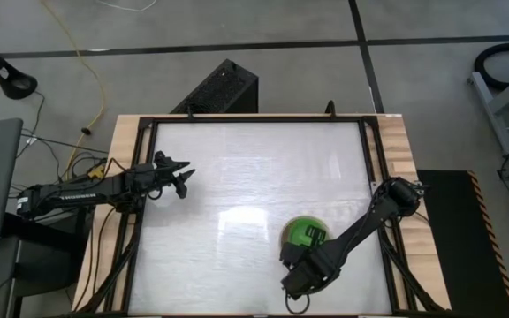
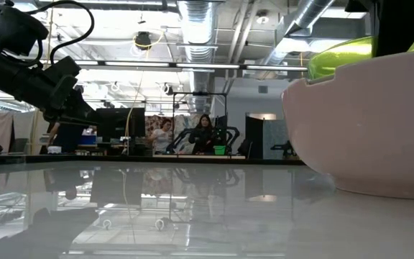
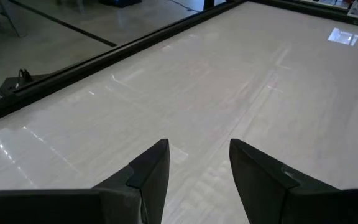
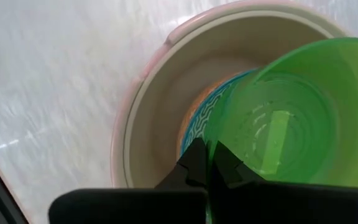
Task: Nest bowls inside each other
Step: Stack the green bowl on top of the blue bowl
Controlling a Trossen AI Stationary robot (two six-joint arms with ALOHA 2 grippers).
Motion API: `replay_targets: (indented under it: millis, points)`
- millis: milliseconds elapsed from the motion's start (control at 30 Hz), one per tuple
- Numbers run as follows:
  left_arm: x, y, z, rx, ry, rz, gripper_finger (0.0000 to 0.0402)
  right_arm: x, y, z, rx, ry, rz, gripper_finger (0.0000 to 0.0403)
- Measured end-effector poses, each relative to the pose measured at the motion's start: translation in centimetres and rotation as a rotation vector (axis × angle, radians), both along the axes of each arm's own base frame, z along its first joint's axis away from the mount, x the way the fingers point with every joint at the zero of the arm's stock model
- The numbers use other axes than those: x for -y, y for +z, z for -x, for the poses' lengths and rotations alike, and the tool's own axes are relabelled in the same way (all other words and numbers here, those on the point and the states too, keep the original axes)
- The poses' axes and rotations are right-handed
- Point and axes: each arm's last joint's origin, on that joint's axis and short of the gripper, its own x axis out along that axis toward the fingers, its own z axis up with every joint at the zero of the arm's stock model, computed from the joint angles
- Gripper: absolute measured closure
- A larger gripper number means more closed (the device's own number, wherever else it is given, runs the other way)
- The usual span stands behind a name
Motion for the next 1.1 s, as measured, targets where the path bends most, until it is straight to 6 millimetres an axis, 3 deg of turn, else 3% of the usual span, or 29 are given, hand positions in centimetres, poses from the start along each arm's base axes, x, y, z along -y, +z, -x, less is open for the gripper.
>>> replay_targets:
  millis: [467,800,1100]
  points:
    - [0.0,0.0,0.0,0.000,0.000,0.000,0.0244,-0.2,-1.6,0.4,-0.012,0.001,0.008,0.0396]
    - [0.0,0.0,0.0,0.000,0.000,0.000,0.0244,-0.2,-1.6,0.4,-0.008,0.002,0.007,0.0393]
    - [0.0,0.0,0.0,0.000,0.000,0.000,0.0244,0.2,-1.6,0.1,-0.022,-0.022,-0.010,0.0318]
